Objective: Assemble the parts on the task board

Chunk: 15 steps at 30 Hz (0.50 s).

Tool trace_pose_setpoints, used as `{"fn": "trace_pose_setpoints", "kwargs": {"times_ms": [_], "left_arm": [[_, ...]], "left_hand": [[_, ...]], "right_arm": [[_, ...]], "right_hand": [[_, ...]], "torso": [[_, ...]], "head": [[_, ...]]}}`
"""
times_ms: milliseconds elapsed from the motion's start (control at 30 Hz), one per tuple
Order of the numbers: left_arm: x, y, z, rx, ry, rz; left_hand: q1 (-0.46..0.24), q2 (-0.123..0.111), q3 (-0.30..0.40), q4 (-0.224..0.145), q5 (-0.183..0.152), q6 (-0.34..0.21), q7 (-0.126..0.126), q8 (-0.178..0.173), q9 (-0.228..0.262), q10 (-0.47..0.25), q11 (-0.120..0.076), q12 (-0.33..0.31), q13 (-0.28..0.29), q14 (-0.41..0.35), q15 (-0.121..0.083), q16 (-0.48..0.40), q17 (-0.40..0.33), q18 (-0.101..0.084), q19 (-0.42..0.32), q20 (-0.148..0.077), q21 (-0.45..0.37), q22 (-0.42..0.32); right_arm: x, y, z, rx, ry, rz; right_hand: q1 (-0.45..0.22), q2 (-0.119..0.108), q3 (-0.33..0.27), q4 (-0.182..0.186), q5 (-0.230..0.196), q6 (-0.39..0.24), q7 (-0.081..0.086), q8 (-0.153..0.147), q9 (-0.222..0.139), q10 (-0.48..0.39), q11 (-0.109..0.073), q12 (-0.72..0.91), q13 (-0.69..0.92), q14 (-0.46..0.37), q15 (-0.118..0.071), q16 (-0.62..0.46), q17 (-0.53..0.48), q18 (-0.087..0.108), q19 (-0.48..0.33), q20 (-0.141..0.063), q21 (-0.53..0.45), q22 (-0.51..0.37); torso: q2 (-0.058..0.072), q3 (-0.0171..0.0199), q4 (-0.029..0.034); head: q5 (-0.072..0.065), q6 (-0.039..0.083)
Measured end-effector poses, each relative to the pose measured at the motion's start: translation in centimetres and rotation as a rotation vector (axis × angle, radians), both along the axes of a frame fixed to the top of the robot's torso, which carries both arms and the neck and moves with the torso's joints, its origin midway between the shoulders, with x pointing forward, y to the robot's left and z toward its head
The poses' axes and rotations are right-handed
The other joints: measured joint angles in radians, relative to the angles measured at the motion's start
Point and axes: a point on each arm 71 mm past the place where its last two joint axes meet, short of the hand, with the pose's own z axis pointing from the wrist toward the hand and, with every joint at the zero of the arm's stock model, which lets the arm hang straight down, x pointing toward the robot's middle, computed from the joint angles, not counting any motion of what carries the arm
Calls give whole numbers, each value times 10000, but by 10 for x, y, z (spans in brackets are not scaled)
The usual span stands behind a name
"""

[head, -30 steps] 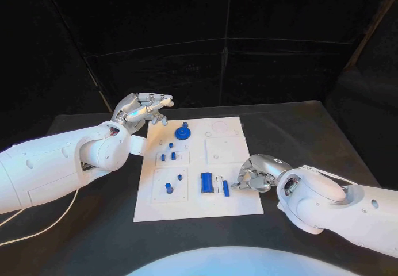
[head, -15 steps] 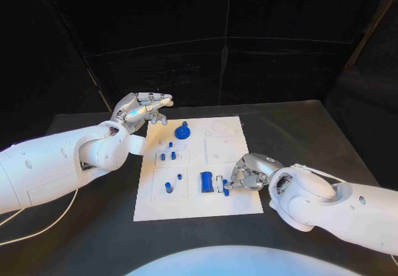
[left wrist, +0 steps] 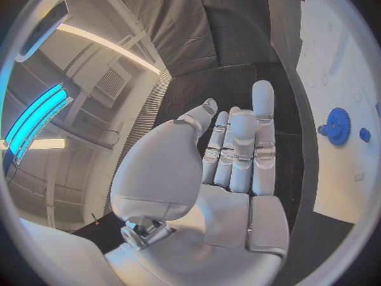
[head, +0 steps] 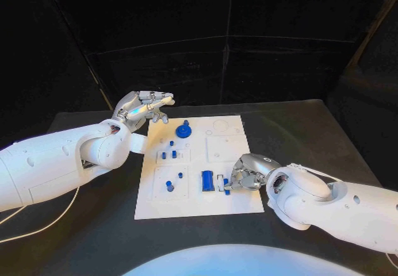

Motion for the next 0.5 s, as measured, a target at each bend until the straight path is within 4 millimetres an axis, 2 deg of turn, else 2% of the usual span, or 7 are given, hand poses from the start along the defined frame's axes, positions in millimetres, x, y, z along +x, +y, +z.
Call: {"fn": "trace_pose_setpoints", "kwargs": {"times_ms": [233, 500], "left_arm": [[0, 0, 0, 1, 3, 0], [0, 0, 0, 1, 7, -4]], "left_hand": [[0, 0, 0, 0, 0, 0, 0, 0, 0, 0, 0, 0, 0, 0, 0, 0, 1, 0, 0, 0, 0, 0], [0, 0, 0, 0, 0, 0, 0, 0, 0, 0, 0, 0, 0, 0, 0, 0, 1, 0, 1, 0, 0, 1]], "right_arm": [[1, 1, -1, -168, 26, 31], [1, 3, -2, -293, -1, 107]], "right_hand": [[59, 59, 0, -55, 0, 35, -35, 58, 56, 0, 0, 75, 72, -15, -15, 0, 0, 0, 14, -14, 0, 0], [278, 12, 75, -242, -62, 69, -70, 166, 136, -1, -1, 155, 157, -13, -87, 0, 0, -1, 11, -87, 0, -1]], "torso": [[-3, 3, -7], [-4, 6, -12]], "head": [[13, -13], [18, -17]]}}
